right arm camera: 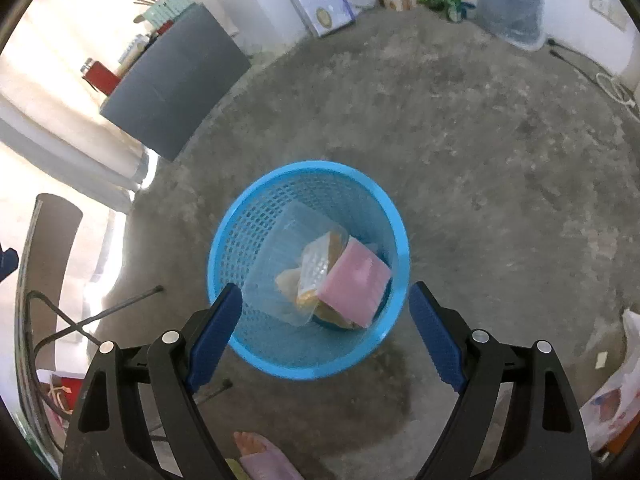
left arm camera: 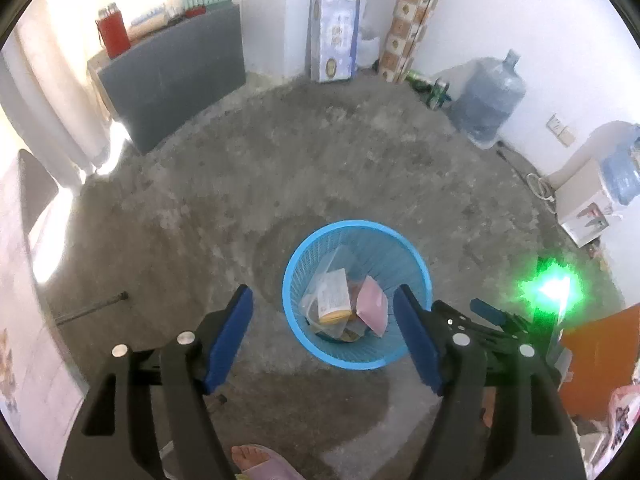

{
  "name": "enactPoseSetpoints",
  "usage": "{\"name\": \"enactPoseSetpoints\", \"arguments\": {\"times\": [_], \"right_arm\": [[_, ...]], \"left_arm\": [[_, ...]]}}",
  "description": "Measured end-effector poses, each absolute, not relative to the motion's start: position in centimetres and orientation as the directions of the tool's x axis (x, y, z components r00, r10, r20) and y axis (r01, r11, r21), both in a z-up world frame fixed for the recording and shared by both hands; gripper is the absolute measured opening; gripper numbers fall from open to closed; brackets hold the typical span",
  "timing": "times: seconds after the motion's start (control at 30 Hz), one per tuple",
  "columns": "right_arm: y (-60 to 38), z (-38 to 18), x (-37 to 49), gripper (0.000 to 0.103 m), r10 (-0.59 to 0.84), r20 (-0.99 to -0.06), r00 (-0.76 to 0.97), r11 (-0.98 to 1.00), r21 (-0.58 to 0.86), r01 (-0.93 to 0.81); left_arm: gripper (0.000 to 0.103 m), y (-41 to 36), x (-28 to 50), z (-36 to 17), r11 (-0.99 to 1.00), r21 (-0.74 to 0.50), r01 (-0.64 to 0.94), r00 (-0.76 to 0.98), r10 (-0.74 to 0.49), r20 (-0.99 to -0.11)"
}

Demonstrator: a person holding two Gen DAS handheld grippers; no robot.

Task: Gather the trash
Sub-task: 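Move both tools back over the table toward the green bottle and snack bag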

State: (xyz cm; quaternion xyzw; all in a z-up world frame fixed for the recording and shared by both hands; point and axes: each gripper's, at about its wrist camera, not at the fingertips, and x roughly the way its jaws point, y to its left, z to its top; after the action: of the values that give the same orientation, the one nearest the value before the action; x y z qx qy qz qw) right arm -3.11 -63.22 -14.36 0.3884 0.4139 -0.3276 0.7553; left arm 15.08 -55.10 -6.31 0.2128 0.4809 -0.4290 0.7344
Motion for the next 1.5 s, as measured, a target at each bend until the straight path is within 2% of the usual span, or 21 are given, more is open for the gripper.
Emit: {"name": "enactPoseSetpoints", "arguments": {"times": [0.3, 0.43, 0.63, 0.73, 0.93, 1.2, 1.3, 1.5], "right_arm": [[-57.1, -8.6, -8.5, 0.081, -0.240, -0.823, 0.515, 0.516, 0.341, 0.786], [-53.7, -7.2, -9.2, 0.083, -0.210, -0.828, 0.520, 0.540, 0.345, 0.768], [-48.7, -3.8, -7.4, 0.093, -0.164, -0.800, 0.577, 0.616, 0.374, 0.693], [-46.4, -1.9, -5.7, 0.093, -0.137, -0.778, 0.613, 0.660, 0.390, 0.642], [-41.1, 1.4, -1.2, 0.095, -0.040, -0.743, 0.668, 0.758, 0.413, 0.505], [-31.5, 2.2, 8.5, 0.095, 0.195, -0.759, 0.621, 0.852, 0.445, 0.276], [-29.0, 1.7, 11.9, 0.095, 0.234, -0.779, 0.582, 0.849, 0.456, 0.268], [-25.1, 0.7, 16.8, 0.095, 0.285, -0.783, 0.552, 0.808, 0.507, 0.302]], "left_arm": [[0.079, -44.2, 13.3, 0.2, 0.521, -0.114, 0.846, 0.215, -0.528, -0.822], [0.085, -37.1, 12.1, 2.7, 0.560, -0.161, 0.813, 0.244, -0.578, -0.779], [0.086, -27.3, 10.8, 4.7, 0.636, -0.191, 0.748, 0.316, -0.595, -0.739], [0.086, -22.4, 10.1, 5.7, 0.670, -0.211, 0.712, 0.358, -0.604, -0.712], [0.090, -11.4, 8.9, 6.7, 0.787, -0.135, 0.602, 0.551, -0.532, -0.643], [0.090, 1.2, 9.5, 4.0, 0.917, -0.160, 0.366, 0.663, -0.378, -0.647], [0.090, 4.1, 9.4, 3.0, 0.931, -0.179, 0.318, 0.674, -0.355, -0.648], [0.090, 7.2, 8.5, 2.1, 0.946, -0.133, 0.294, 0.705, -0.309, -0.639]]}}
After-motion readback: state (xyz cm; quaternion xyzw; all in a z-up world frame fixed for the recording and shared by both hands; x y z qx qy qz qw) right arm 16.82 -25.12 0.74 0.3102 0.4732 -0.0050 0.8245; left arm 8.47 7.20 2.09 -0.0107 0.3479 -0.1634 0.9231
